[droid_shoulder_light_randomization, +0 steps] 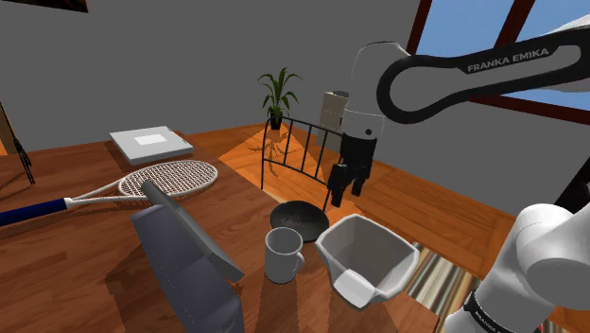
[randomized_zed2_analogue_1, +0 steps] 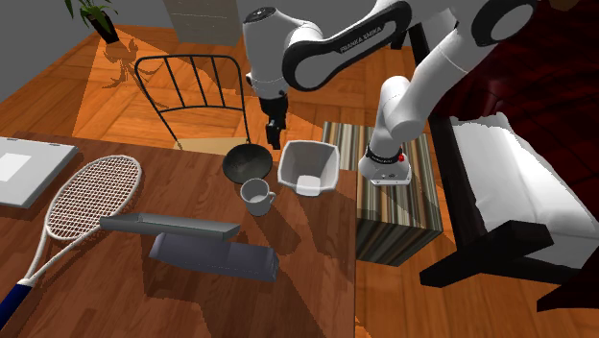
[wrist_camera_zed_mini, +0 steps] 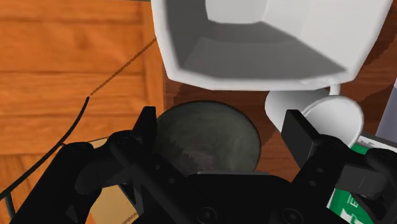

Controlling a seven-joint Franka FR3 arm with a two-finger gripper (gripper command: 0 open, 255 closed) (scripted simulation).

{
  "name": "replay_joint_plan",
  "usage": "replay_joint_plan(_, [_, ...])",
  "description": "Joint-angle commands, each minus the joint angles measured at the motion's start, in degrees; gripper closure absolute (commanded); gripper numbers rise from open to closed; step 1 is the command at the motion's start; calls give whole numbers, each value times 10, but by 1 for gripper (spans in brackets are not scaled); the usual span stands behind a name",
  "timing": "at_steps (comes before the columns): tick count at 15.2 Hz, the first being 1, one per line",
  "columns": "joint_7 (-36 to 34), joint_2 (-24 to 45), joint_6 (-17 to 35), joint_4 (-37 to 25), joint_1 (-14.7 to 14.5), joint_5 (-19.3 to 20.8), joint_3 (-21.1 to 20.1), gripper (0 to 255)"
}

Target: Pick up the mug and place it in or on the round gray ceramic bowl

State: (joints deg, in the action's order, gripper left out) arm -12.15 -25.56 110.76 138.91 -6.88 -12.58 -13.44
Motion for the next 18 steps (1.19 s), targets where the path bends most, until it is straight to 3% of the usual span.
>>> replay_joint_plan(1, [-21,36,29,-11,-4,-1,-20,0])
replay_joint_plan(10, [-133,218,131,-100,-20,48,-92,0])
replay_joint_plan(18, [-142,251,191,-71,-23,58,-96,0])
